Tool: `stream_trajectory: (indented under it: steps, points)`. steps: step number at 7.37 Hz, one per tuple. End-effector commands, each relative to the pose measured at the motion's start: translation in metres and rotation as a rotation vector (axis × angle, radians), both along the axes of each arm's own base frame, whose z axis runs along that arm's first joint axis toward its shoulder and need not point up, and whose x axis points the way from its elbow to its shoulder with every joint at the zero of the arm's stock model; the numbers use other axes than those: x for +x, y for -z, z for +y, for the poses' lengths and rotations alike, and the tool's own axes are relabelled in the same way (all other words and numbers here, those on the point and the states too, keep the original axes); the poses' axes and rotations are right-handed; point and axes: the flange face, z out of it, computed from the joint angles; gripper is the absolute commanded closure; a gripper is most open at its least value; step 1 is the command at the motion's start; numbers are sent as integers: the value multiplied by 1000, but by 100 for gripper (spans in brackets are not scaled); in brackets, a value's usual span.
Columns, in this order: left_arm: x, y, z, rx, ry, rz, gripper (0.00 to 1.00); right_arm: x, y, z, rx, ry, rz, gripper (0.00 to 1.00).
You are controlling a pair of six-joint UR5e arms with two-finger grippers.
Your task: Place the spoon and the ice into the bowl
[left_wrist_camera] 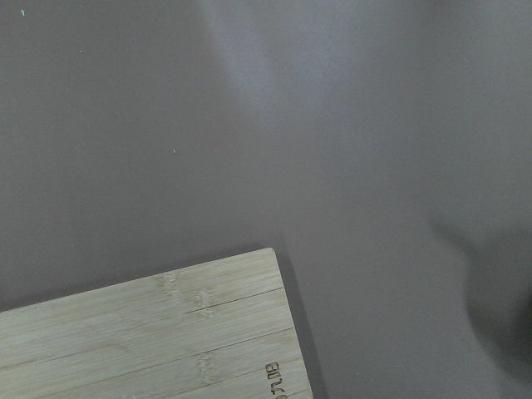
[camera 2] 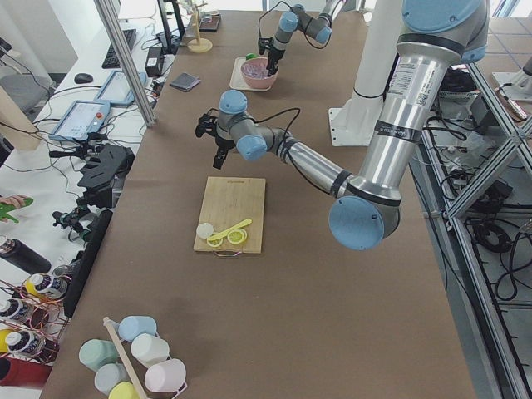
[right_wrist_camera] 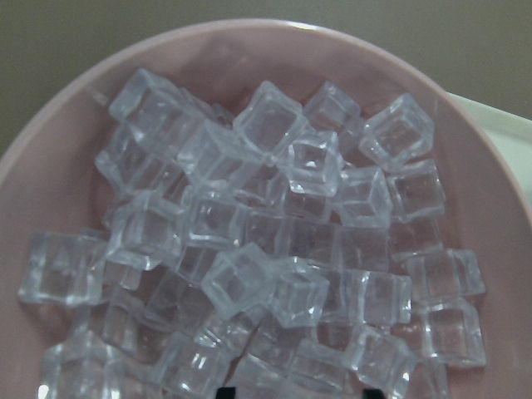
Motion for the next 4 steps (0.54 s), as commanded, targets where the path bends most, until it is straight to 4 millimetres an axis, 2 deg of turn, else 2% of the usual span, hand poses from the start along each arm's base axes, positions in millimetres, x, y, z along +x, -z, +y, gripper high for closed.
stream_trajectory:
  steps: [1,3,4]
  points:
    - [0,0,0,0,-1,0,1,0,1,0,0,1,-3,100]
    - [0,1,0,1,-3,1,1,1,6,0,5,-1,-11,100]
    - [0,4,1,4,-14,4,1,8,13,-8,10,-15,-25,100]
